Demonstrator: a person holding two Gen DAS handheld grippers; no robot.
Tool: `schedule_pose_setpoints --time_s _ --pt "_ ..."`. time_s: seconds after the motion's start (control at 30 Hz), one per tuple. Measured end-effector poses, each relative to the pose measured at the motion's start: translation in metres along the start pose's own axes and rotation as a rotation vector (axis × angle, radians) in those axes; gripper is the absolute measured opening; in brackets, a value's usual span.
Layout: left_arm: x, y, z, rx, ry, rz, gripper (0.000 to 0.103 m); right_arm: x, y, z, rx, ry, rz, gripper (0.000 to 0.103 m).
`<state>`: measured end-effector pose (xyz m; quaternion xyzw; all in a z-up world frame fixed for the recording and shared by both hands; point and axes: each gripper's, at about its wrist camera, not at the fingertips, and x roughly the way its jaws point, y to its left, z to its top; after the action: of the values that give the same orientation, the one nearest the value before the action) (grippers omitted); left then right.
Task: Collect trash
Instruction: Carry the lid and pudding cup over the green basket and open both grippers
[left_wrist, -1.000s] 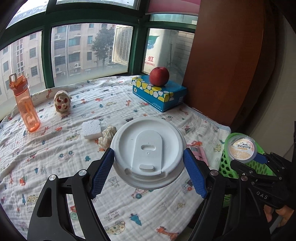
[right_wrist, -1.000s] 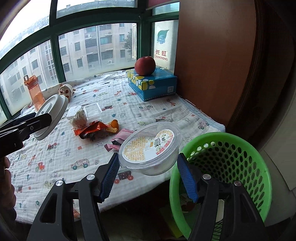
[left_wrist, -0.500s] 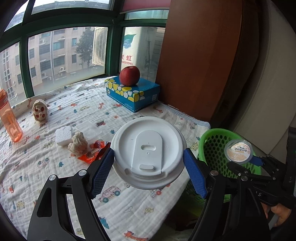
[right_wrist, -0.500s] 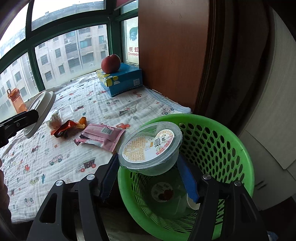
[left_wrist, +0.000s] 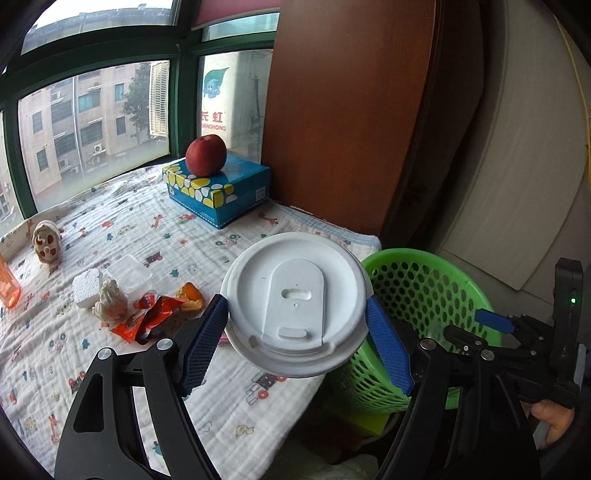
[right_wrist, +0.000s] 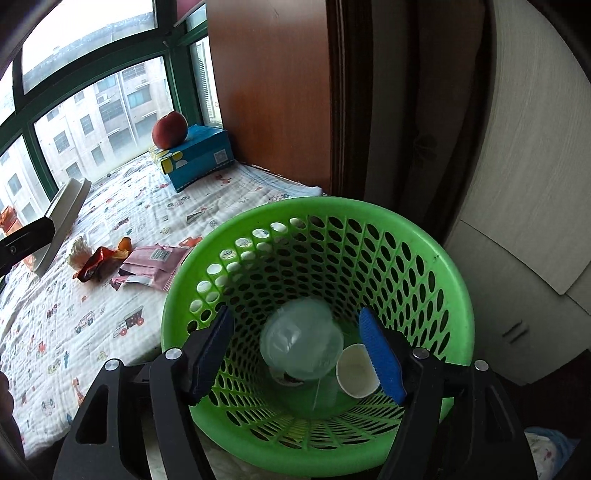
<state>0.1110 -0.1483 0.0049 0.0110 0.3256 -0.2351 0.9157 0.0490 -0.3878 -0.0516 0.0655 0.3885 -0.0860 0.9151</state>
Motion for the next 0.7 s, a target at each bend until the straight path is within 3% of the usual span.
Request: schedule_pose_setpoints --time_s 0.7 --pt "0.044 -0.075 -0.012 0.105 0.099 -0.130 0.076 -0.038 -0.044 -0.005 0.087 -0.072 -0.007 0.071"
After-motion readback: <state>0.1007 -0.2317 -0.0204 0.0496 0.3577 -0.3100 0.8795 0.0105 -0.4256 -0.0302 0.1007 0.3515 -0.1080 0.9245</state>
